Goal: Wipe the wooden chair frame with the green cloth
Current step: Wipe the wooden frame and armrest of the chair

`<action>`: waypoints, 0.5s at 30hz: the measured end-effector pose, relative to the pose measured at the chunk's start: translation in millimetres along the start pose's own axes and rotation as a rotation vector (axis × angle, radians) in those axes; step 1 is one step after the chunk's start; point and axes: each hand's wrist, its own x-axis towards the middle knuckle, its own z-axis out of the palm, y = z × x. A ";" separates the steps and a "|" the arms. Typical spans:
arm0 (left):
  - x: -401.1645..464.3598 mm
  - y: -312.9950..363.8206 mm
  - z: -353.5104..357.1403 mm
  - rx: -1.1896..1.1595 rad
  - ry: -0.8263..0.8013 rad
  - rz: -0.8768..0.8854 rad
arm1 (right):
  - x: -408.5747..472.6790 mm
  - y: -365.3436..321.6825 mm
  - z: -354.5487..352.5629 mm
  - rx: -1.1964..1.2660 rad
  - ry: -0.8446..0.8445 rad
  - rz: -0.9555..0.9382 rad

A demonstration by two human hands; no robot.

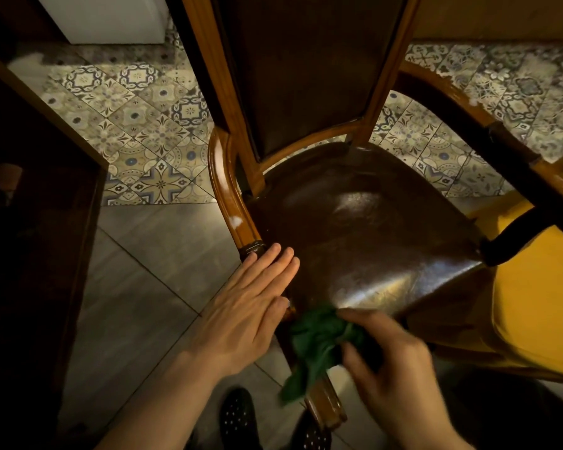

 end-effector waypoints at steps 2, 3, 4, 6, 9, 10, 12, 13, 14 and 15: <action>-0.2 0.7 1.7 -0.005 0.013 0.000 | 20.1 8.5 -17.7 -0.002 0.100 0.125; 0.0 1.0 2.2 -0.010 0.021 0.000 | 35.7 8.5 -25.8 -0.006 0.154 0.146; 0.1 1.5 2.7 -0.015 0.028 -0.003 | 53.7 5.5 -32.6 0.001 0.203 0.140; 0.2 2.6 3.4 -0.019 0.036 -0.015 | 93.7 -7.7 -38.7 0.024 0.267 0.059; 0.4 3.6 2.9 0.000 0.028 -0.019 | 145.9 -35.8 -25.3 0.034 0.220 -0.128; 0.8 3.6 2.5 0.005 0.021 -0.017 | 157.8 -44.7 -16.5 0.042 0.164 -0.197; 1.3 2.6 1.3 0.028 0.008 -0.011 | 174.0 -59.0 4.5 0.004 0.016 -0.343; 1.8 2.5 1.2 0.039 0.003 -0.008 | 178.5 -63.2 14.1 -0.043 -0.078 -0.409; 1.2 2.0 1.7 0.039 0.000 -0.013 | 182.0 -66.0 23.8 -0.099 -0.182 -0.472; -0.3 0.7 2.4 0.030 0.000 -0.026 | 184.8 -67.3 32.9 -0.157 -0.287 -0.533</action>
